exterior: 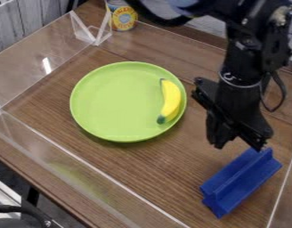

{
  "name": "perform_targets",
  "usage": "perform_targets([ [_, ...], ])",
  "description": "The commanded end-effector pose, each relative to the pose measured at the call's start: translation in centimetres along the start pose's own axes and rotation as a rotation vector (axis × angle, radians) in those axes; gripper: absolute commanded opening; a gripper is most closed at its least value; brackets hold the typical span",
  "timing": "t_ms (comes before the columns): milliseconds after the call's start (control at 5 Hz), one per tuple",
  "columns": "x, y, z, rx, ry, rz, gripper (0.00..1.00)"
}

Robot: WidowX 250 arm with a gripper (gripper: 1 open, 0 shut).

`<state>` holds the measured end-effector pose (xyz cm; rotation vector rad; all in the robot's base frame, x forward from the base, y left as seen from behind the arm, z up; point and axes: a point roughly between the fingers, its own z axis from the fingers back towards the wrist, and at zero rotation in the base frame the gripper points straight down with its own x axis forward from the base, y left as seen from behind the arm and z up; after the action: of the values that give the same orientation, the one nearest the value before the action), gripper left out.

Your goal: Remove the blue object from inside the green plate and put it on the table

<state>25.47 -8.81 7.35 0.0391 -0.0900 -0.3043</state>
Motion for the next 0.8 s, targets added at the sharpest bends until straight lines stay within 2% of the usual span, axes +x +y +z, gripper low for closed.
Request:
perform_targets([
  [0,0.5,0.8,0.8,0.002,-0.051,-0.032,0.00],
  [400,0.4,2.9,-0.3,0.008,-0.056,0.022,0.00],
  [600,0.4,2.9,-0.9,0.002,-0.060,-0.002,1.00],
])
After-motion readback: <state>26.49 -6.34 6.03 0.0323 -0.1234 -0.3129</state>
